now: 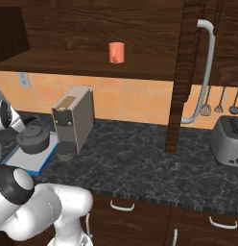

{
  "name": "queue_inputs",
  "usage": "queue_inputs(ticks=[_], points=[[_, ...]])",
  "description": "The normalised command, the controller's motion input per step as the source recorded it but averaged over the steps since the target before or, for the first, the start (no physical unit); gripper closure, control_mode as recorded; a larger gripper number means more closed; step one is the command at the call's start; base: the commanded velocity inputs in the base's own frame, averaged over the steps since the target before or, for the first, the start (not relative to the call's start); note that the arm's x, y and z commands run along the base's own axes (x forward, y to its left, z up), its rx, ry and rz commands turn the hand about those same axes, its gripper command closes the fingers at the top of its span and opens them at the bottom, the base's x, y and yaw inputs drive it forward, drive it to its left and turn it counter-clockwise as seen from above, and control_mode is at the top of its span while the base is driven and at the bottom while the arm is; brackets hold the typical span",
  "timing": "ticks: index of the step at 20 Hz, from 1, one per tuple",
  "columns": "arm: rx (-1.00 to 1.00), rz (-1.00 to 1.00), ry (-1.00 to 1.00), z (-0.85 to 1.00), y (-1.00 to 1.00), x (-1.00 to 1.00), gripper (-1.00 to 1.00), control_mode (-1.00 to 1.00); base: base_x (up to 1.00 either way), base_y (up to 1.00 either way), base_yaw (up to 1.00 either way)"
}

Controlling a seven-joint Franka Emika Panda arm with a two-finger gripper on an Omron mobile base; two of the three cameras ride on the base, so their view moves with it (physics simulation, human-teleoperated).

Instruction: Pick the kettle from the counter and place it on the tray. Then pick the mug from the cabinet and place it on the tray. Then close the cabinet doors.

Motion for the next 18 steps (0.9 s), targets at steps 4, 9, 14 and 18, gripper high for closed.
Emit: queue_inputs(ticks=[4, 9, 14, 18], points=[[-0.15, 0.03, 0.19, 0.21, -0.76, -0.59, -1.00, -1.00, 0.00, 0.00, 0.00], [-0.12, 0.14, 0.00, 0.07, -0.64, -0.45, -1.00, -1.00, 0.00, 0.00, 0.00], [-0.12, 0.10, 0.00, 0.83, -0.85, -0.55, -1.00, -1.00, 0.00, 0.00, 0.00], [-0.01, 0.10, -0.01, 0.89, -0.92, -0.09, -1.00, -1.00, 0.00, 0.00, 0.00]])
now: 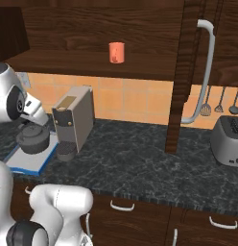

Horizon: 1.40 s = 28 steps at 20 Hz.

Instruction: Pick the kettle from the counter and place it on the tray. Then pick the mug from the cabinet and place it on the tray. Then close the cabinet doors.

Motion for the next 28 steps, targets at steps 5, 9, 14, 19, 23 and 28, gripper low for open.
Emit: queue_inputs(ticks=[5, 9, 14, 19, 23, 28], points=[[-0.07, 0.21, -0.21, 0.76, -0.88, -0.20, -1.00, -1.00, 0.00, 0.00, 0.00], [-0.11, 0.17, -0.09, 0.59, -0.86, -0.14, -1.00, -1.00, 0.00, 0.00, 0.00], [-0.01, 0.00, 0.00, 0.01, -0.68, 0.00, -1.00, -1.00, 0.00, 0.00, 0.00], [0.00, 0.00, -0.08, 0.18, -0.55, 0.06, -1.00, -1.00, 0.00, 0.00, 0.00], [0.00, 0.00, -0.10, 0.50, -0.60, 0.34, -1.00, -1.00, 0.00, 0.00, 0.00], [-0.01, 0.00, -0.23, 0.55, -0.31, 0.43, -1.00, -1.00, 0.00, 0.00, 0.00]])
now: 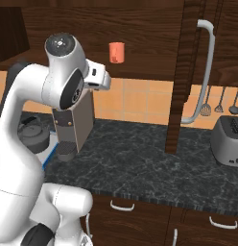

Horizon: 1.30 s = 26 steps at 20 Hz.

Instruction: Pick the kettle from the counter and place it on the tray. Then pick the mug from the cabinet and place it on the tray. Then close the cabinet doors.

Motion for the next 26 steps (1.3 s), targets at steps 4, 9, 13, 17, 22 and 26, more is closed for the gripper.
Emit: queue_inputs(ticks=[4, 9, 13, 17, 22, 26], points=[[0.00, -0.03, -0.27, 0.36, 0.00, 0.43, -1.00, -1.00, 0.00, 0.00, 0.00], [0.00, -0.07, -0.27, 0.02, 0.00, 0.30, -1.00, -1.00, 0.00, 0.00, 0.00], [0.00, -0.08, 0.09, 0.08, 0.01, 0.54, -1.00, -1.00, 0.00, 0.00, 0.00], [0.00, 0.00, 0.20, 0.01, 0.00, 0.58, -1.00, -1.00, 0.00, 0.00, 0.00], [0.00, 0.00, 0.04, 0.00, 0.00, 0.43, -1.00, -1.00, 0.00, 0.00, 0.00], [0.00, 0.00, 0.02, 0.00, 0.00, 0.36, -1.00, -1.00, 0.00, 0.00, 0.00]])
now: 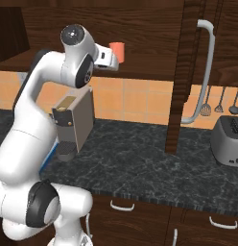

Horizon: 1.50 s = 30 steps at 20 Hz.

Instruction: Pick the kettle from the counter and place it on the tray. Then pick the mug from the cabinet and place it on the tray. Then close the cabinet doors.

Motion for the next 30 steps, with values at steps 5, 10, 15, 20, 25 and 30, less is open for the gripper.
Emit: queue_inputs(ticks=[5, 10, 15, 20, 25, 30], points=[[0.00, 0.00, 0.07, 0.05, 0.00, 0.35, -1.00, -1.00, 0.00, 0.00, 0.00], [0.00, 0.00, 0.02, 0.02, -0.08, 0.43, -1.00, -1.00, 0.00, 0.00, 0.00], [0.00, 0.00, 0.00, 0.00, -0.07, 0.40, -1.00, -1.00, 0.00, 0.00, 0.00], [0.00, 0.00, 0.00, 0.00, -0.03, 0.41, -1.00, -1.00, 0.00, 0.00, 0.00], [0.00, 0.00, 0.00, 0.00, -0.02, 0.46, -1.00, -1.00, 0.00, 0.00, 0.00], [0.00, 0.00, 0.00, 0.00, -0.13, 0.42, -1.00, -1.00, 0.00, 0.00, 0.00]])
